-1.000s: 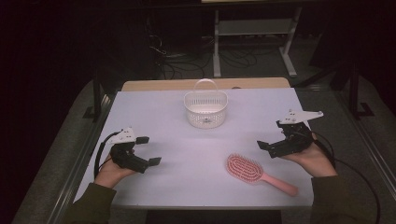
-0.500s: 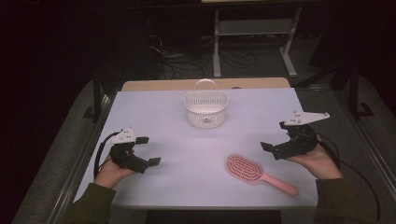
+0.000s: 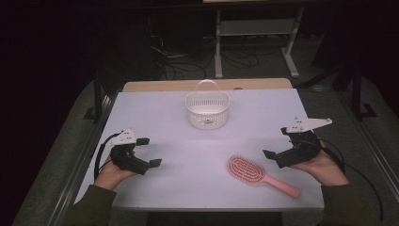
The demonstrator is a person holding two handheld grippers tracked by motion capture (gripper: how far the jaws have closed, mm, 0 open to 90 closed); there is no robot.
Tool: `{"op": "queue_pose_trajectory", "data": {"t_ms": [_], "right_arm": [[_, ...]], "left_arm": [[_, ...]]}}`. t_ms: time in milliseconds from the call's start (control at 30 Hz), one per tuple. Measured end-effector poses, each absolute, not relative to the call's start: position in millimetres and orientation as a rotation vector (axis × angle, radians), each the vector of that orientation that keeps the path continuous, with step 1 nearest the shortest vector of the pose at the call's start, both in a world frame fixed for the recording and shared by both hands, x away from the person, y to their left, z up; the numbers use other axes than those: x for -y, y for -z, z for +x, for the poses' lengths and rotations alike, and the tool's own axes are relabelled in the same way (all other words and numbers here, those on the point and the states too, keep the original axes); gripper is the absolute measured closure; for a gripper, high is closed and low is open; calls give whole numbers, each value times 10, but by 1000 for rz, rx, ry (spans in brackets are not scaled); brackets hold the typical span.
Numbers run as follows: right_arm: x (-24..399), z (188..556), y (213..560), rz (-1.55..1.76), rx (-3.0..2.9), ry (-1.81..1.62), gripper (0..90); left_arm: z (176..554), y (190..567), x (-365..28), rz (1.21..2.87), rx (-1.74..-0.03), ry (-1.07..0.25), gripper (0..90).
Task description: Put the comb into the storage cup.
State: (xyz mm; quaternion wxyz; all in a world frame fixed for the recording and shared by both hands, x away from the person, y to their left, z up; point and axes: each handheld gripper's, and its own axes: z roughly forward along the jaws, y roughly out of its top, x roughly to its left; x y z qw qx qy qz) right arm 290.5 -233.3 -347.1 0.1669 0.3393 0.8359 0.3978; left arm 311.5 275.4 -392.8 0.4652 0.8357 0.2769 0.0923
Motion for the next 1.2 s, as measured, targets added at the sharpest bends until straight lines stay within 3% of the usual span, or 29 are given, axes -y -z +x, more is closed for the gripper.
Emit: {"op": "queue_pose_trajectory", "data": {"t_ms": [1200], "right_arm": [[2434, 2755, 3619, 954, -2459, -1059, 7]], "left_arm": [[3111, 3925, -2754, 2052, -680, -229, 8]]}}
